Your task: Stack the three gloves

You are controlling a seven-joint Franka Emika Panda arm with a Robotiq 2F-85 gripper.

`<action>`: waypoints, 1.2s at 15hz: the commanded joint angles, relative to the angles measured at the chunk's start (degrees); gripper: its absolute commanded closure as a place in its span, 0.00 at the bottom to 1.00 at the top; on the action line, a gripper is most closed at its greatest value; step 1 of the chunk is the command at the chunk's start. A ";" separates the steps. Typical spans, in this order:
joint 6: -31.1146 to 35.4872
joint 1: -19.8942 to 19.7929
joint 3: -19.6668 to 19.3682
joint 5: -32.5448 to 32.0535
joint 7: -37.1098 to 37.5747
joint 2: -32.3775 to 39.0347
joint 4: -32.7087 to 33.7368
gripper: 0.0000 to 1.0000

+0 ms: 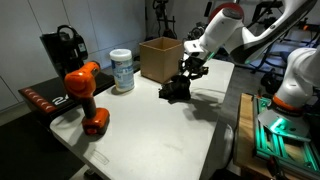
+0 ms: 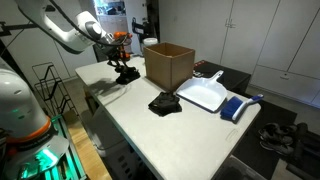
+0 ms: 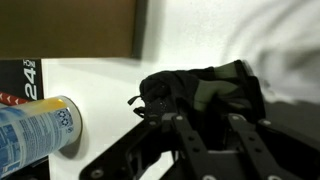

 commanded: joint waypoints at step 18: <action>-19.21 5.37 -2.29 37.58 -9.71 -10.79 -1.28 0.00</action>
